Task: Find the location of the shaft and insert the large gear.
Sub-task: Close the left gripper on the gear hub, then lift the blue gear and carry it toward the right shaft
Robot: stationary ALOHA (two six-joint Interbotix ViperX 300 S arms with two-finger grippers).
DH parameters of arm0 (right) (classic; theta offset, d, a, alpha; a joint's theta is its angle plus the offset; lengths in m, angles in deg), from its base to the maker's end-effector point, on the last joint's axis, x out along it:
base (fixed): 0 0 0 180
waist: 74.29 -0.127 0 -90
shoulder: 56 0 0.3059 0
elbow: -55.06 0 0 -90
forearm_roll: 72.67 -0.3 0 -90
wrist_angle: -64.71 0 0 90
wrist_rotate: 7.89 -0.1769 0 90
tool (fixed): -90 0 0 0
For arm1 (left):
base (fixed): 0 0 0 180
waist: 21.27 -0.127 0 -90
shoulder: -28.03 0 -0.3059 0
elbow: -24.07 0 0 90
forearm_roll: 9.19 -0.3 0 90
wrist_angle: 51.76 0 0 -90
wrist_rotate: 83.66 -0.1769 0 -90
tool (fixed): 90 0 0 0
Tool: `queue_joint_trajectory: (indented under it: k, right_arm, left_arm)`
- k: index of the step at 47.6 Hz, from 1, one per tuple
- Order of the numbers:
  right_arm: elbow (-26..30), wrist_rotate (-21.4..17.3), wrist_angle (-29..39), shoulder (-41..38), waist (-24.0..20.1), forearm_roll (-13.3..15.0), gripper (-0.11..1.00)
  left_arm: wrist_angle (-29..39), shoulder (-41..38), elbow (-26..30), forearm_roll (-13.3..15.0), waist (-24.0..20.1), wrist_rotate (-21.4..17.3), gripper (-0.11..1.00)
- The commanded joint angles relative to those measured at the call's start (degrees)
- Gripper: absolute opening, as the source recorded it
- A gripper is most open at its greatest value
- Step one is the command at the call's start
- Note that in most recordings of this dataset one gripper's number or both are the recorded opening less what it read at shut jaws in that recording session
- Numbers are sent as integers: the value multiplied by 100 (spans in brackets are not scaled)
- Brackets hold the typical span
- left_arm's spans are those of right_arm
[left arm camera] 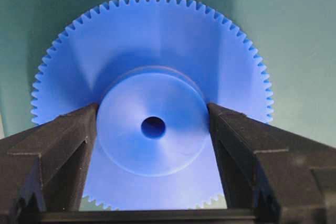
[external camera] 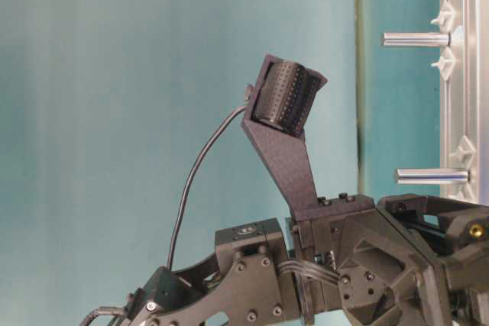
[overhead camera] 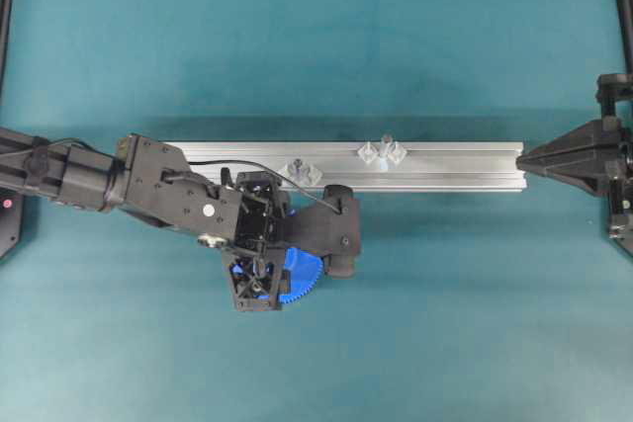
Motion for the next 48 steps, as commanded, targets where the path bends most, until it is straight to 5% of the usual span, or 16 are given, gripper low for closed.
queue_joint_trajectory:
  k: [1, 33, 48]
  right_arm:
    - [70, -62, -26, -26, 9, -9, 0]
    - [53, -62, -26, -26, 9, -9, 0]
    - [53, -62, -26, -26, 9, -9, 0]
  left_arm:
    - [9, 79, 62, -9, -26, -26, 70]
    - [44, 510, 334, -9, -26, -26, 70]
    - [853, 536, 861, -53, -44, -281, 70]
